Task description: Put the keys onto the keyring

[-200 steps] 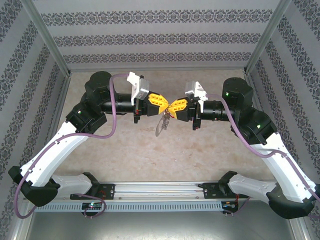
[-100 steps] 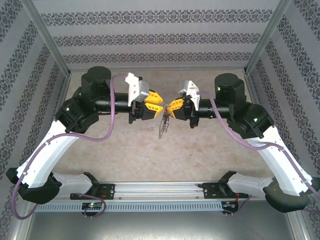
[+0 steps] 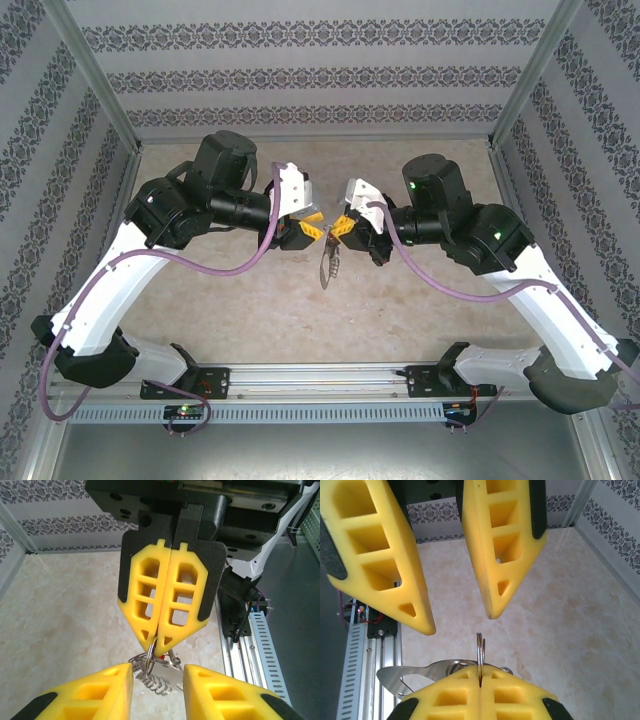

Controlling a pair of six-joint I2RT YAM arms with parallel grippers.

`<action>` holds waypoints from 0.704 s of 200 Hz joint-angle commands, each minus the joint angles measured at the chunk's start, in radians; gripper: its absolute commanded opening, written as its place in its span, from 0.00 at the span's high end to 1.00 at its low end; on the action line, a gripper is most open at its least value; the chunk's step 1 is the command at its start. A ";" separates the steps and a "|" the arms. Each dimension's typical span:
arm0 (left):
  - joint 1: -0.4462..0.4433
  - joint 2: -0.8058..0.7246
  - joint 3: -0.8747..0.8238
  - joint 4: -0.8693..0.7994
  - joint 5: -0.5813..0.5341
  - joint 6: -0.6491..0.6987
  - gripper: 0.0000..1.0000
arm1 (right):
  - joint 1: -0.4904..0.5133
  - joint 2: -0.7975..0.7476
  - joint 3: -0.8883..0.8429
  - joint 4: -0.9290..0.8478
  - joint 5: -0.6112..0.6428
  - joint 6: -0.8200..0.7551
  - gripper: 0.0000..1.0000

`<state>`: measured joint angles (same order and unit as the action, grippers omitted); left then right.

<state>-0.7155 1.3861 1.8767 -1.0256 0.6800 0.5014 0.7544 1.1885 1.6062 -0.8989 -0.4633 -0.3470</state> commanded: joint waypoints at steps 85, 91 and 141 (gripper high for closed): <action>-0.015 -0.016 -0.066 0.088 0.064 -0.039 0.69 | 0.026 0.002 0.029 0.009 -0.015 -0.056 1.00; -0.015 -0.017 -0.069 0.092 0.064 -0.041 0.69 | 0.027 0.001 0.029 0.010 -0.016 -0.056 1.00; -0.015 -0.013 -0.073 0.106 0.062 -0.047 0.74 | 0.029 -0.008 0.023 0.011 -0.023 -0.056 1.00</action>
<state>-0.7200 1.3823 1.8027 -0.9581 0.7250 0.4644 0.7753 1.2003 1.6150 -0.9237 -0.4606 -0.3931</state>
